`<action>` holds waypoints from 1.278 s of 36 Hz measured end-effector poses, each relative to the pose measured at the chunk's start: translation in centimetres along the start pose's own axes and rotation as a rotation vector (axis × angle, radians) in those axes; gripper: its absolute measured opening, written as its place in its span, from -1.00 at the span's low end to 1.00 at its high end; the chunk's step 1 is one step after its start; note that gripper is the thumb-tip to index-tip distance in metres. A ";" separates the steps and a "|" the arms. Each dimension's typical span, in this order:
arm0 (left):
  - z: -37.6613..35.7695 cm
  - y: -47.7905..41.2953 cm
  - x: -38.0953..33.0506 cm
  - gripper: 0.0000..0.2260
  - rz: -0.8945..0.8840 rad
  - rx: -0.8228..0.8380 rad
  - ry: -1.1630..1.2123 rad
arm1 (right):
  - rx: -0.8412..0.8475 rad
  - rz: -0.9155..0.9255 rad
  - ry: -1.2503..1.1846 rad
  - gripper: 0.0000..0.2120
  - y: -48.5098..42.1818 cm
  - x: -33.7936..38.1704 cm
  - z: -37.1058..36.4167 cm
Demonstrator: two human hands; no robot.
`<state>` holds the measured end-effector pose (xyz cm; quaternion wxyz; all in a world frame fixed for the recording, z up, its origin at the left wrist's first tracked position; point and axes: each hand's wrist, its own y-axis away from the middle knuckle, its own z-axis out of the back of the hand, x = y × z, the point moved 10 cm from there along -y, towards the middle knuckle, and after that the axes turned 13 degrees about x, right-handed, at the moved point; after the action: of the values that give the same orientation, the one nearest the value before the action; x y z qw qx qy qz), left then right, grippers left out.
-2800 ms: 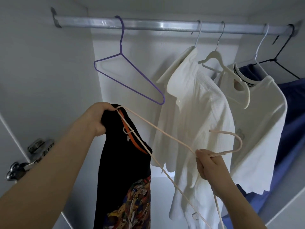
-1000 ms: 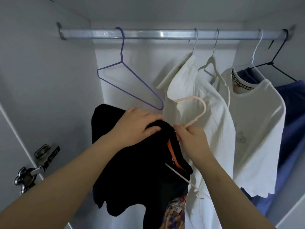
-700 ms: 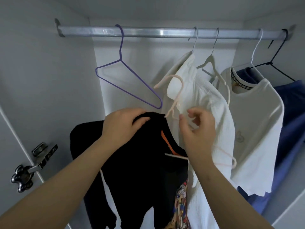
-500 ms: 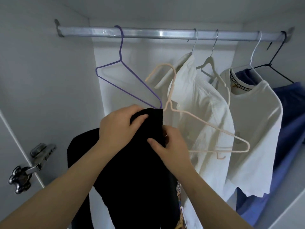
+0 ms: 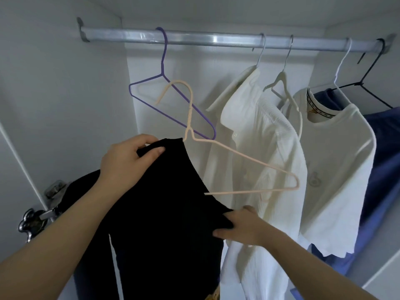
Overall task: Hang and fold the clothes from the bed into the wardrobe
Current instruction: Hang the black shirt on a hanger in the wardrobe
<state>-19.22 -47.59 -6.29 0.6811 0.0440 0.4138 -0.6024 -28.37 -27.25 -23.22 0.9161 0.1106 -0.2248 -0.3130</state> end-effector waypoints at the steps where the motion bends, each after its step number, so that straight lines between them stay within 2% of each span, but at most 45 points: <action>1: 0.2 0.1 0.2 -0.93 0.001 0.006 -0.009 | -0.024 -0.034 0.025 -0.77 0.0 -0.8 0.5; 3: 0.7 0.4 0.5 -0.97 -0.008 0.005 -0.004 | -0.111 -0.076 0.077 -0.66 0.3 -2.0 1.8; 5: 1.1 0.6 0.7 -0.90 -0.026 0.000 0.021 | -0.205 -0.063 0.182 -0.65 0.8 -2.1 3.3; 11: 1.7 1.0 0.5 -0.91 -0.074 -0.010 -0.026 | -0.399 0.011 0.148 -0.73 3.1 -3.1 6.7; 16: 1.9 1.3 -0.8 -0.91 -0.156 -0.084 -0.187 | -0.439 0.089 0.161 -0.85 5.3 -4.3 7.9; 19: 1.2 1.3 -1.4 -0.91 -0.195 -0.068 -0.247 | -0.494 0.077 0.119 -0.90 6.7 -5.6 8.5; 23: -0.1 1.4 -2.3 -0.84 -0.261 -0.011 -0.275 | -0.527 0.097 0.118 -0.92 8.0 -6.2 8.9; 27: -1.5 0.8 -2.6 -0.61 -0.276 0.116 -0.327 | -0.562 0.067 0.158 -0.72 9.1 -7.3 10.1; 29: -2.3 0.8 -3.3 -0.54 -0.318 0.159 -0.335 | -0.563 0.012 0.201 -0.69 9.2 -8.4 10.6; 32: -2.2 0.7 -4.1 -0.74 -0.346 0.134 -0.225 | -0.603 -0.021 0.273 -0.63 9.6 -8.8 11.4; 35: -2.0 0.5 -4.5 -0.89 -0.346 0.099 -0.199 | -0.637 -0.014 0.312 -0.69 9.9 -9.0 12.0; 37: -2.6 0.2 -4.9 -0.85 -0.348 0.164 -0.266 | -0.621 -0.047 0.297 -0.77 9.8 -10.1 12.4; 40: -3.3 -0.4 -5.8 -0.75 -0.361 0.266 -0.306 | -0.509 -0.116 0.267 -0.83 9.0 -11.7 12.6; 43: -2.9 -1.3 -6.2 -0.80 -0.356 0.274 -0.328 | -0.489 -0.106 0.222 -0.84 9.0 -11.4 13.2; 46: -3.1 -1.6 -6.3 -0.82 -0.362 0.353 -0.303 | -0.494 -0.089 0.233 -0.77 9.3 -10.8 13.6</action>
<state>-21.72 -41.31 -3.72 0.5984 -0.0034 0.1974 -0.7765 -37.60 -14.13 -11.88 0.9203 -0.0713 -0.0294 -0.3835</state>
